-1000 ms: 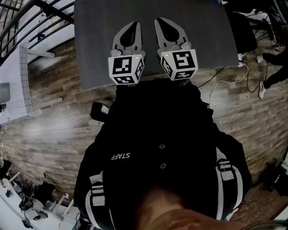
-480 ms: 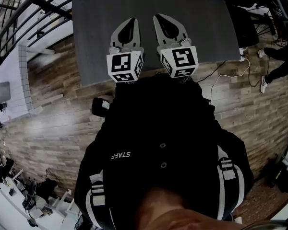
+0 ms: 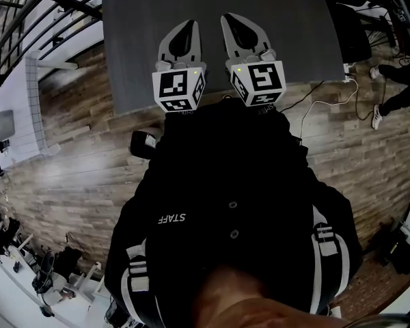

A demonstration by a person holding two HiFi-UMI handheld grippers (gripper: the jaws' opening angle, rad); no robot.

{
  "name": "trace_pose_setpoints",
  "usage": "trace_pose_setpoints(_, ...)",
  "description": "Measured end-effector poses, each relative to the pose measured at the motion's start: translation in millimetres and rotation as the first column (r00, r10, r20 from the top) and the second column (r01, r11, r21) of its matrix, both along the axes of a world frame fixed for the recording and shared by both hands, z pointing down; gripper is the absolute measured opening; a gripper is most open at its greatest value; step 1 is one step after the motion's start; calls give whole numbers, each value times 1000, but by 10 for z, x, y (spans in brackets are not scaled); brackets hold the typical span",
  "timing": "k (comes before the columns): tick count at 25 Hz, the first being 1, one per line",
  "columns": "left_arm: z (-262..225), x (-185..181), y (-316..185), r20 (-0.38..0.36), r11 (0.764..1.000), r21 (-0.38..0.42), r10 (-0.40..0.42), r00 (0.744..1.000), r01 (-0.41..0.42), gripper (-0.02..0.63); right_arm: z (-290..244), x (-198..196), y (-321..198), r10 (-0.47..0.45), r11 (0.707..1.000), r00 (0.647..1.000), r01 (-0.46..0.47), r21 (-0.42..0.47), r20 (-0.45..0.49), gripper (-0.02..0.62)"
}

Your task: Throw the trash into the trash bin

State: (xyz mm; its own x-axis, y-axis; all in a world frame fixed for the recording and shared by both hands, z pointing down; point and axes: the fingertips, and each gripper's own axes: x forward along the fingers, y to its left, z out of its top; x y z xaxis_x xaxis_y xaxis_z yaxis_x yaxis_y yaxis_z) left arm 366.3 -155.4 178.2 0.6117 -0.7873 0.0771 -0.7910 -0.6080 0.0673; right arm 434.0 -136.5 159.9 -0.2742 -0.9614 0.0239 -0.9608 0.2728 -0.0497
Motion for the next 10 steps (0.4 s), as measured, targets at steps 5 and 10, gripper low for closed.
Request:
trace_pose_setpoints(5,42,-36,6,5,1000,-11,-6,1000,6,0,37,-28,4,-8,1000,1000,8,-8,-1,15)
trace_pose_setpoints(10,91,-31,11,11,1000,-21,-8,1000,8,2,63,-47,5,-14,1000,1000,14,-10,-5,15)
